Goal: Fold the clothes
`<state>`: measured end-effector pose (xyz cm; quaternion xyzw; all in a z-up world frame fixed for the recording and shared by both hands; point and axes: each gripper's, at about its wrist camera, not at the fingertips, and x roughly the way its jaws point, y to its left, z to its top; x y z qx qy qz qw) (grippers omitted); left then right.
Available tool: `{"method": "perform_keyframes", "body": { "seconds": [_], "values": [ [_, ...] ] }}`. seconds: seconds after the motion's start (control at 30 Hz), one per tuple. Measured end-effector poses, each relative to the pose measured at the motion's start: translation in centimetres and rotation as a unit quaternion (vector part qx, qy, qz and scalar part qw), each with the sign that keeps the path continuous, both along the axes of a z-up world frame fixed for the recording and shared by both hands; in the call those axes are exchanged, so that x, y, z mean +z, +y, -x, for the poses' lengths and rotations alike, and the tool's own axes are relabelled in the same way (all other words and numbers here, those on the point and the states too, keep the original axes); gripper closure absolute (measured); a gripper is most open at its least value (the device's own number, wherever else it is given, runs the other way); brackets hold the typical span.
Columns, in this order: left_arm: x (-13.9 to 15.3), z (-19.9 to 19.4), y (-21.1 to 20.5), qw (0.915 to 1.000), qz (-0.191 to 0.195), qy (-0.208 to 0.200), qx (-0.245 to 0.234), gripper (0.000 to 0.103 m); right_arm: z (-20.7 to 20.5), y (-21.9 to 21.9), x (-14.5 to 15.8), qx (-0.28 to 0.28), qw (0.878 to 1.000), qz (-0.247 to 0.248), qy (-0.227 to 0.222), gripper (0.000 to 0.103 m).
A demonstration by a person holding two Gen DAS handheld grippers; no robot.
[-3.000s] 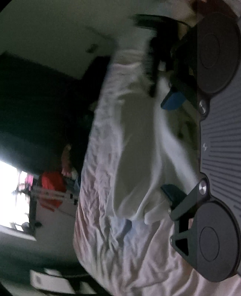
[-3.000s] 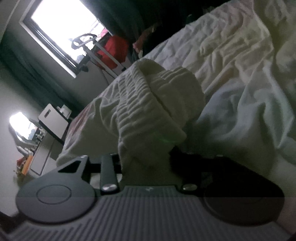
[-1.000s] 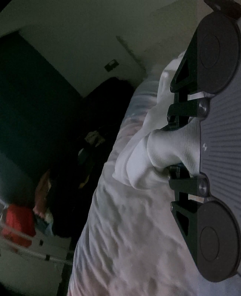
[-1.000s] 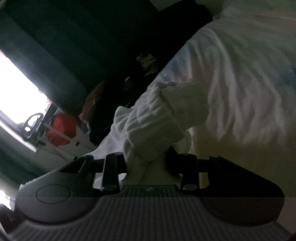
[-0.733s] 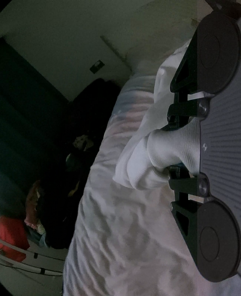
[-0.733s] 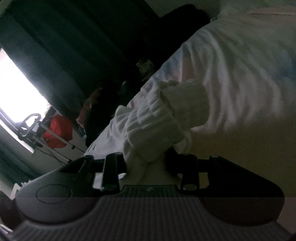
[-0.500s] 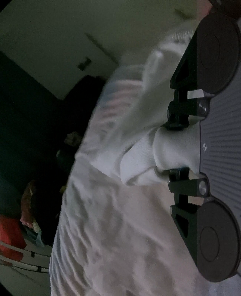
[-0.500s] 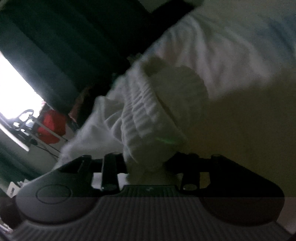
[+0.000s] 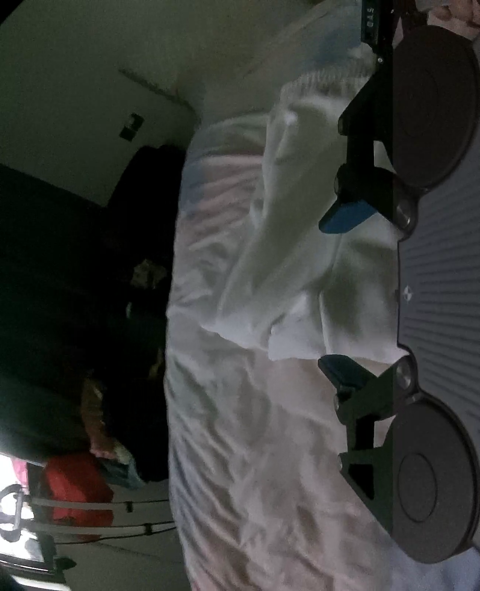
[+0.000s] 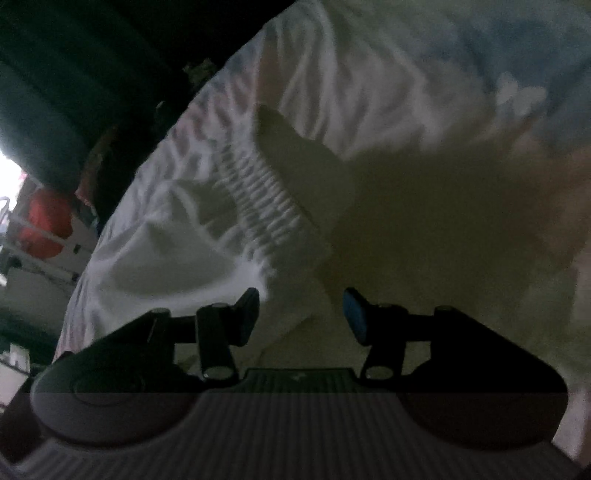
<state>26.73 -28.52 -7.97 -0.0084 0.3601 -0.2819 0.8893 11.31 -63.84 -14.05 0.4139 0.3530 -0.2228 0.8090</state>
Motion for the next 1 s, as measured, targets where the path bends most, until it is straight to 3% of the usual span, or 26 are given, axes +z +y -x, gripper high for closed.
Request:
{"method": "perform_keyframes", "body": {
  "seconds": [0.1, 0.13, 0.2, 0.23, 0.4, 0.53, 0.77, 1.0],
  "values": [
    [3.0, 3.1, 0.8, 0.9995, -0.001, -0.032, -0.006, 0.022, 2.1, 1.7, 2.9, 0.014, 0.999, 0.018, -0.029, 0.049],
    [4.0, 4.2, 1.2, 0.9992, 0.001, -0.039, -0.008, 0.020, 2.8, 2.2, 3.9, 0.019, 0.999, 0.026, -0.038, 0.044],
    [6.0, 6.4, 1.7, 0.9986, 0.004, -0.053, -0.010, 0.014, 4.2, 3.3, 6.0, 0.034, 0.996, 0.054, -0.056, 0.017],
    [7.1, 7.6, 2.0, 0.9981, 0.005, -0.060, -0.012, 0.009, 5.0, 4.0, 7.0, 0.041, 0.994, 0.071, -0.067, 0.011],
    [11.4, 13.4, 3.8, 0.9950, 0.012, -0.097, -0.022, 0.000, 8.3, 6.7, 11.8, 0.079, 0.985, 0.112, -0.105, 0.013],
    [13.0, 16.8, 5.9, 0.9933, 0.017, -0.114, -0.016, 0.000, 10.5, 9.1, 14.2, 0.084, 0.977, 0.148, -0.127, 0.013],
    [15.0, 22.4, 9.7, 0.9896, 0.022, -0.142, -0.004, 0.000, 14.6, 12.8, 15.9, 0.094, 0.963, 0.197, -0.158, 0.013],
    [14.4, 27.8, 12.1, 0.9823, 0.012, -0.187, -0.001, 0.000, 18.0, 16.6, 15.7, 0.105, 0.942, 0.260, -0.183, 0.013]
  ]
}}
